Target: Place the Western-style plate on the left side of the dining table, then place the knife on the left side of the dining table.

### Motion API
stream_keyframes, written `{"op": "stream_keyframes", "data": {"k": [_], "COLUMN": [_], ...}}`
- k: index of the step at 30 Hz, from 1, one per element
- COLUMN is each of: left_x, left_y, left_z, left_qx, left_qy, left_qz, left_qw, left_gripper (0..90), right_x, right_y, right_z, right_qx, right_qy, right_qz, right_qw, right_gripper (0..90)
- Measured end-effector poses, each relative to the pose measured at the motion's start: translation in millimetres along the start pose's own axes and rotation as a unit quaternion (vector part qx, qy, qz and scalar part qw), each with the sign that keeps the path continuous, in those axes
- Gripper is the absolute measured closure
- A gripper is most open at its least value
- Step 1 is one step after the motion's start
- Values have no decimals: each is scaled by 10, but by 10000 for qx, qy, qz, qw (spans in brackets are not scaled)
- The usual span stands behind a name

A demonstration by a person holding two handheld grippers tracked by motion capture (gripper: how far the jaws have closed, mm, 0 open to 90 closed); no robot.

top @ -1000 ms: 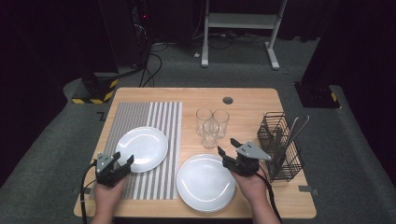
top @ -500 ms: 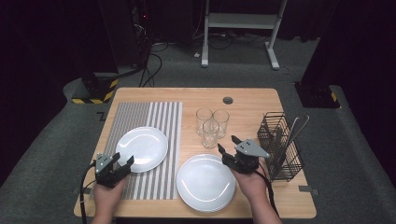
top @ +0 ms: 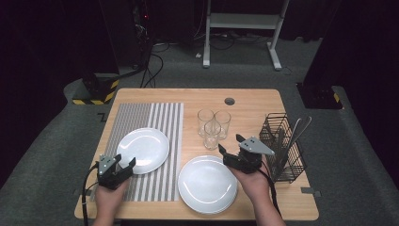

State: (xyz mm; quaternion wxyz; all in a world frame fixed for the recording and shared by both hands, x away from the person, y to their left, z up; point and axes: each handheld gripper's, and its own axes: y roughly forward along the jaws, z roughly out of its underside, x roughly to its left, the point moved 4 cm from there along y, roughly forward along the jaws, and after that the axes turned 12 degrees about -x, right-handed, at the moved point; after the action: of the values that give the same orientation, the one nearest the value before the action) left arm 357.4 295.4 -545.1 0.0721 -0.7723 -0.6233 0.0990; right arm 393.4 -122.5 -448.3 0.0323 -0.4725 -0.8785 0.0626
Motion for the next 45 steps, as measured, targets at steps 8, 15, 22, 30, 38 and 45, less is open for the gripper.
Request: {"op": "stream_keyframes", "data": {"k": [8,15,22,30,38,45], "left_x": [-12,-17,-22,-22,-27,-31], "left_y": [5,3,10,19,17,24], "left_z": [3,4,5,4,7,10], "left_qx": [16,3,51,56,71,111], "left_qy": [24,39,131,114,131,150], "left_qz": [-17,-4,-24,18,23,29], "left_qw": [10000,10000,9999,9999,9999,9998], "left_gripper": [338,338,336,336,334,334], "right_x": [-25,-66,-65,-69,-129,-208], "right_y": [-44,-78,-117,-148,-249,-328], "right_z": [-24,-56,-118,-176,-218,-251], "right_qx": [-86,-168,-204,-318,-382,-464], "right_qy": [-49,-23,-153,-216,-230,-249], "right_qz": [40,153,166,253,367,524], "right_qw": [9999,9997,9995,9989,9983,9972], "right_gripper": [285,300,302,313,325,333]}}
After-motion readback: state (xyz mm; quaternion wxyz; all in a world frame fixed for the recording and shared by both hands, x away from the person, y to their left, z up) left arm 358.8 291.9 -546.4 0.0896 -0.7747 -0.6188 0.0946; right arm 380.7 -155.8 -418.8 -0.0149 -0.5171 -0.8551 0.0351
